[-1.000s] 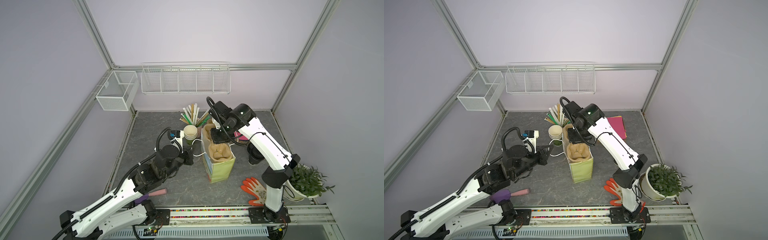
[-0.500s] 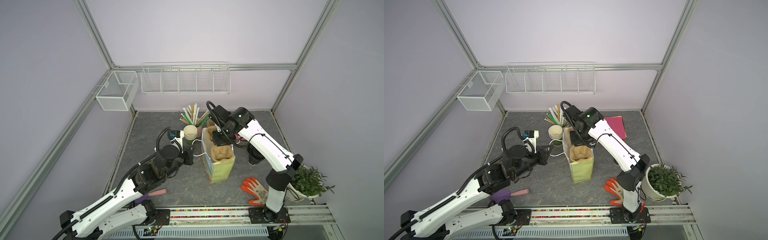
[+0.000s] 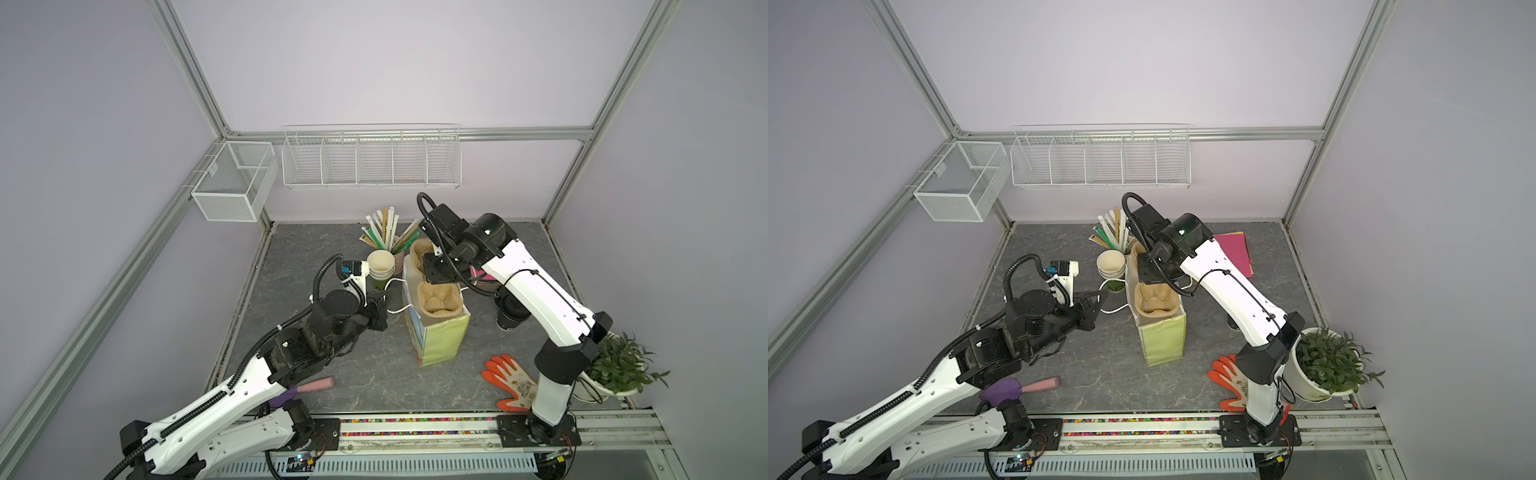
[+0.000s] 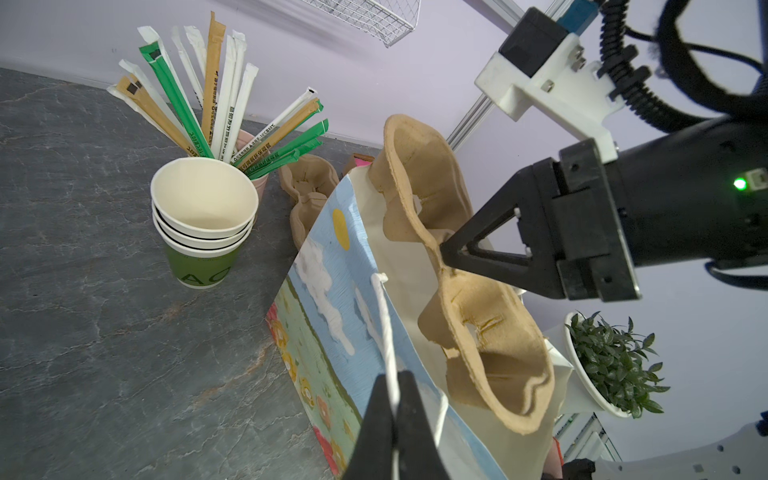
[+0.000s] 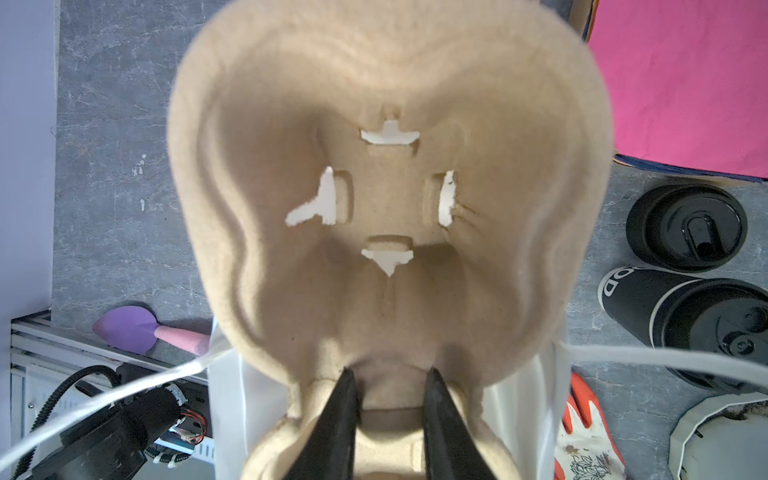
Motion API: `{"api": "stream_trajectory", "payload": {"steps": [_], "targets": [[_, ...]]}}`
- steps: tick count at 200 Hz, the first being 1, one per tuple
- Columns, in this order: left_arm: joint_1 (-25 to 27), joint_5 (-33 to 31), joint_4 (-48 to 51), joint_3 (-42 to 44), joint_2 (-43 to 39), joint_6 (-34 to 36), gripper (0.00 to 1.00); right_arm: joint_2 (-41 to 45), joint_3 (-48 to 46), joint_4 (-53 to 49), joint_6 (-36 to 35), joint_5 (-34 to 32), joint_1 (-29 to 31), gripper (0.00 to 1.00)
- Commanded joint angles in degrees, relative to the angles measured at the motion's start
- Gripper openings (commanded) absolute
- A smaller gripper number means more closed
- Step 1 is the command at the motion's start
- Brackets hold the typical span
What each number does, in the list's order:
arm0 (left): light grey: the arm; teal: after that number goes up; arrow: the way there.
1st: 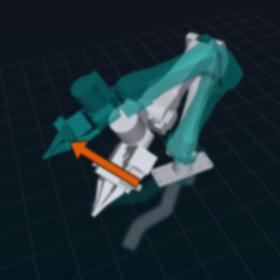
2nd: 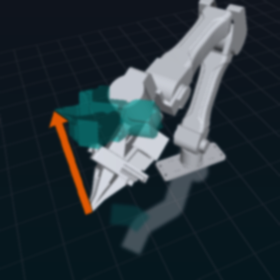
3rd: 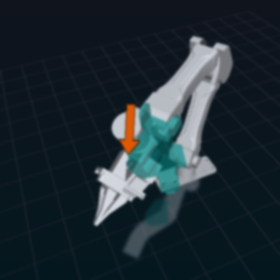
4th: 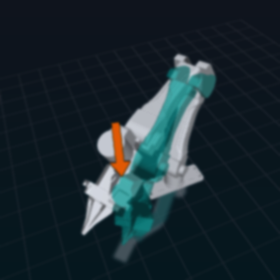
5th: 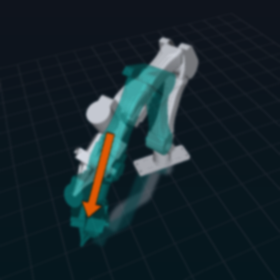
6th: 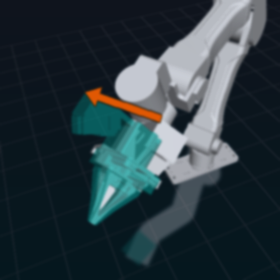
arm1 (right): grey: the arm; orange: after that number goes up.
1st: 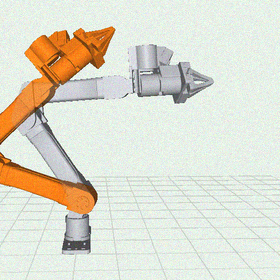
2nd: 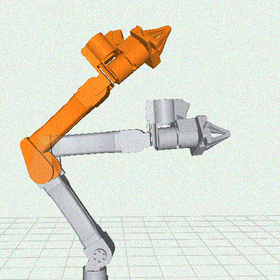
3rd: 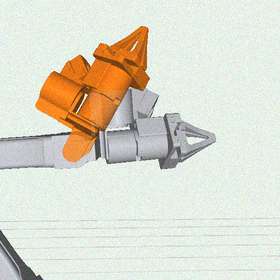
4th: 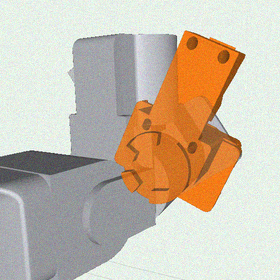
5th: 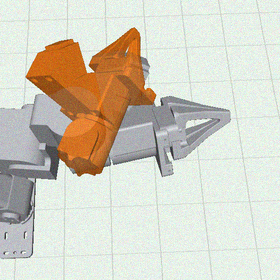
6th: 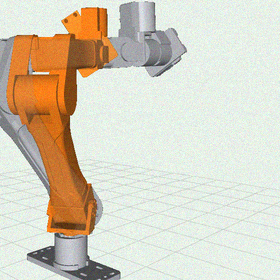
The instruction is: Pack the takeout coffee
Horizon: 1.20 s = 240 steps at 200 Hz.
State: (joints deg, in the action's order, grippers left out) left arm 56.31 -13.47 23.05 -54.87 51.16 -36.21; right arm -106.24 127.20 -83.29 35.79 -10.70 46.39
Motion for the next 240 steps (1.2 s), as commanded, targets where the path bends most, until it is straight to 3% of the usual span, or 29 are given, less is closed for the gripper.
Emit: {"api": "stream_trajectory", "payload": {"steps": [1, 61, 124, 240], "targets": [[0.29, 0.29, 0.64, -1.38, 0.25, 0.42, 0.0, -1.7, 0.62, 1.55, -0.02, -0.91, 0.62, 0.27], [0.29, 0.23, 1.15, -2.08, 0.55, 0.79, 0.0, -1.68, 0.83, 3.26, -2.25, -4.69, 1.57, 0.26], [0.29, -0.59, 1.45, -1.91, 0.5, 1.09, 0.0, 3.25, -8.26, 6.1, -4.34, -9.2, 5.8, 0.26], [0.29, -1.58, 2.33, -2.37, -0.19, 1.31, 0.0, 5.2, -12.06, 3.08, -3.36, -8.3, 7.12, 0.27]]}}
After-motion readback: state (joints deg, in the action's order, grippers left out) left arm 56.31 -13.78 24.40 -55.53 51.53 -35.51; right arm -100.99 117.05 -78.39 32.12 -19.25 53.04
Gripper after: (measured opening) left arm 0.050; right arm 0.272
